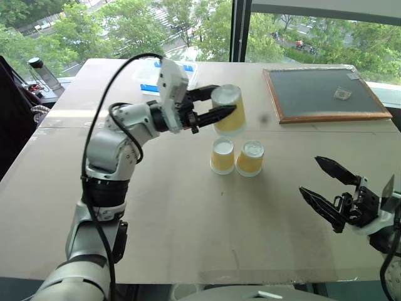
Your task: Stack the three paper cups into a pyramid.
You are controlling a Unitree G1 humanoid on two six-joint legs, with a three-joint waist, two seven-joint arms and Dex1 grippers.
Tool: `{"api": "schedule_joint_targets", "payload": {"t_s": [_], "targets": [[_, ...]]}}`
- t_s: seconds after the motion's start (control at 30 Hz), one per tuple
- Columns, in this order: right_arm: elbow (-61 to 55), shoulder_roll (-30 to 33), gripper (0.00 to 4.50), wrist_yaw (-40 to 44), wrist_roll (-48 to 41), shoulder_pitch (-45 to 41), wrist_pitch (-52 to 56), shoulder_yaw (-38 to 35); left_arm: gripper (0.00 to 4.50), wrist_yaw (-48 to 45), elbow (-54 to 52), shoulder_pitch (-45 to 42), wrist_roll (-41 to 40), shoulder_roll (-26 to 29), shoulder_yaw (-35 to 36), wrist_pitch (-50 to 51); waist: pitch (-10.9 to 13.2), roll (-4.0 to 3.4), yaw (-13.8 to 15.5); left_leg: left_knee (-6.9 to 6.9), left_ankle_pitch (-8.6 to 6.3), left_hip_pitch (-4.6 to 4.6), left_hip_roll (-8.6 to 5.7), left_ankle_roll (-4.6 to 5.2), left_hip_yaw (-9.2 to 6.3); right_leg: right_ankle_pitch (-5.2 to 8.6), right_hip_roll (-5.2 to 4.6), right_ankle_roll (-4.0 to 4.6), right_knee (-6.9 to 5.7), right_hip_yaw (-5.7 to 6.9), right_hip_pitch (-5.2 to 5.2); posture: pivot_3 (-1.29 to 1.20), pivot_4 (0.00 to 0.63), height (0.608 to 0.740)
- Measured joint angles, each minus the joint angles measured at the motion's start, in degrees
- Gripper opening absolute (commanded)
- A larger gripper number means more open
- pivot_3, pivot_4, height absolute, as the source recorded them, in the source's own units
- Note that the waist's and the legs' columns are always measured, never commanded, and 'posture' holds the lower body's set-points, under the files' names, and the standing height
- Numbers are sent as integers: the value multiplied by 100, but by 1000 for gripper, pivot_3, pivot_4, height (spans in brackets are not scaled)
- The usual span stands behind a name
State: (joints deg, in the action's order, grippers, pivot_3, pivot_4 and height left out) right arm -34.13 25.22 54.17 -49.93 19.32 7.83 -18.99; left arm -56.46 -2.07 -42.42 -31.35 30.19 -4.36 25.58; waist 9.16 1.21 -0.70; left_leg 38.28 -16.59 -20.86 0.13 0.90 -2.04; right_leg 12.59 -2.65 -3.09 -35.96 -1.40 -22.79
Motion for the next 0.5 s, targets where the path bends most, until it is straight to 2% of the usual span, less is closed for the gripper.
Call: {"api": "schedule_joint_targets", "payload": {"t_s": [0.2, 0.5], "targets": [[-311, -222, 4500, -217, -33, 240, -227, -57, 2343, -559, 696, -189, 322, -90, -241, -334, 6, -3, 13, 3, 0, -5, 1, 0, -1, 1, 1, -1, 0, 0, -2, 0, 150, 740], [-606, -244, 4500, -482, -57, 351, -324, -77, 2343, -886, 951, -172, 587, -368, -307, -824, 7, -3, 18, 3, 0, -5, -1, 0, -1, 0, -1, -1, 1, -4, -2, 0, 150, 740]]}}
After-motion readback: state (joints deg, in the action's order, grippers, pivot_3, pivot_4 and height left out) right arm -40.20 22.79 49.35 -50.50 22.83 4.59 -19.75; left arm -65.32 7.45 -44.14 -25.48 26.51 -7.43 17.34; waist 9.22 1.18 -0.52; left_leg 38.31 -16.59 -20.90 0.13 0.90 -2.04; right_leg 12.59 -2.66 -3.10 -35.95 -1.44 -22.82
